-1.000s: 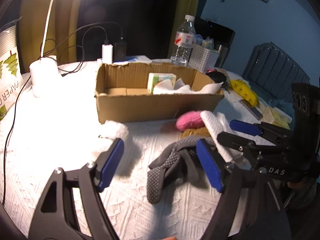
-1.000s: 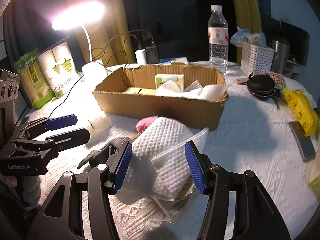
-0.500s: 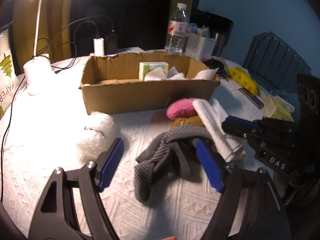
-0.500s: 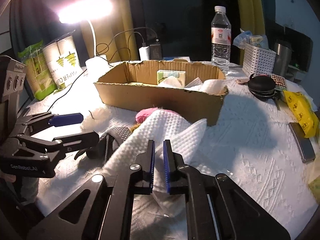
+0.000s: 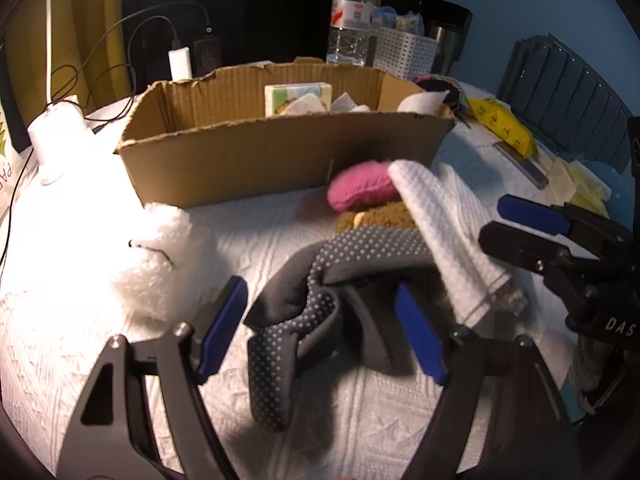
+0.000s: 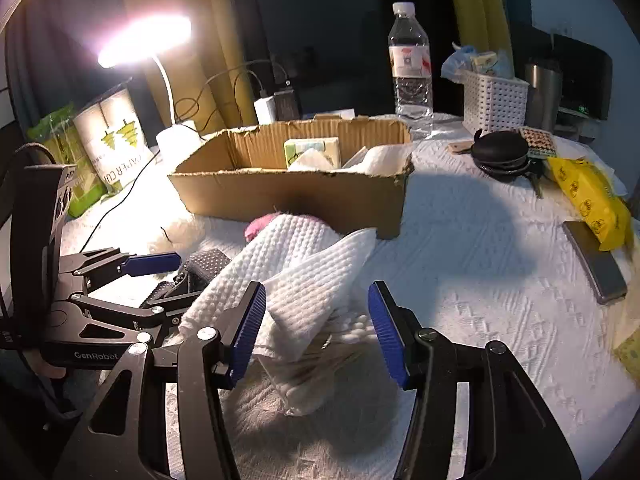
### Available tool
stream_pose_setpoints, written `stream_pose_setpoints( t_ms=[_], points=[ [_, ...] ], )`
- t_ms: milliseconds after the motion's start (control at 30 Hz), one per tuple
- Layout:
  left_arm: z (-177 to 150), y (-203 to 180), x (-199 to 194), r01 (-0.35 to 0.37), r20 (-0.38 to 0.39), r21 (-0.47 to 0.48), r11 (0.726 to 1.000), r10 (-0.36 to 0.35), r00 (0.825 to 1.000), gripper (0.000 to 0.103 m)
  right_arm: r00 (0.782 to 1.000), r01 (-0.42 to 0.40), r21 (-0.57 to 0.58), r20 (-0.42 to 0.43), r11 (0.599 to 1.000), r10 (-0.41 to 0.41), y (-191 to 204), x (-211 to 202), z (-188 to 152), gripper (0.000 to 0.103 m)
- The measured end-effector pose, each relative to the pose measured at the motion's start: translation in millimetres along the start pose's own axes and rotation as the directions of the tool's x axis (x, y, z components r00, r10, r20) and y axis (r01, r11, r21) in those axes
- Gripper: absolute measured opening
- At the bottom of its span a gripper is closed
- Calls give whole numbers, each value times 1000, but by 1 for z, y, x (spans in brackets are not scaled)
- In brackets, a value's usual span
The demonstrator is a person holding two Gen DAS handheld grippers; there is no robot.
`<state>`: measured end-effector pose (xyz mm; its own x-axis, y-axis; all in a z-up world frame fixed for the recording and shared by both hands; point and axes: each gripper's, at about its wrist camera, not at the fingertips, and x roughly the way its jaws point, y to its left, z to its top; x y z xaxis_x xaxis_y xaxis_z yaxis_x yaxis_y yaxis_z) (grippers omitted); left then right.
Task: Organize soft objects
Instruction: 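Grasp the gray dotted glove with the left tool while the right tool grasps the white waffle towel, then lower the glove into the box and open the left tool while the right tool lifts the towel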
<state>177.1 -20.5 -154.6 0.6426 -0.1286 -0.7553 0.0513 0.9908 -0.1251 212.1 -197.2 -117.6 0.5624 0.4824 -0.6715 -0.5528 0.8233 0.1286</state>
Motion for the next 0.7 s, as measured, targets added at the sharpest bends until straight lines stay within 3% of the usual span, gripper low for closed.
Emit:
stream_pose_setpoints(
  t_ms=[200, 233, 267, 333, 367, 433, 700],
  points=[
    [-2, 4, 1, 30, 8, 9, 1000, -30, 1000, 75, 1000, -15, -23, -4, 1000, 15, 9, 10, 3, 56],
    [-3, 4, 0, 39, 14, 10, 999, -39, 999, 74, 1000, -20, -36, 0, 999, 20, 12, 10, 4, 47],
    [-3, 5, 0, 49, 15, 11, 999, -50, 999, 70, 1000, -22, -49, 2, 999, 22, 16, 10, 5, 28],
    [-4, 5, -1, 71, 10, 17, 997, -71, 997, 56, 1000, -12, -84, 3, 996, 13, 23, 10, 6, 14],
    [-4, 5, -2, 73, 14, 19, 997, -73, 997, 52, 1000, -9, -100, 2, 995, 10, 26, 10, 6, 13],
    [-4, 7, -4, 77, 21, 16, 997, -78, 997, 32, 1000, -14, -121, 1, 993, 14, 31, 10, 7, 9],
    [-5, 17, -23, 99, 69, 6, 995, -100, 993, 26, 999, -8, -158, 32, 987, 13, 45, -4, 14, 7]
  ],
)
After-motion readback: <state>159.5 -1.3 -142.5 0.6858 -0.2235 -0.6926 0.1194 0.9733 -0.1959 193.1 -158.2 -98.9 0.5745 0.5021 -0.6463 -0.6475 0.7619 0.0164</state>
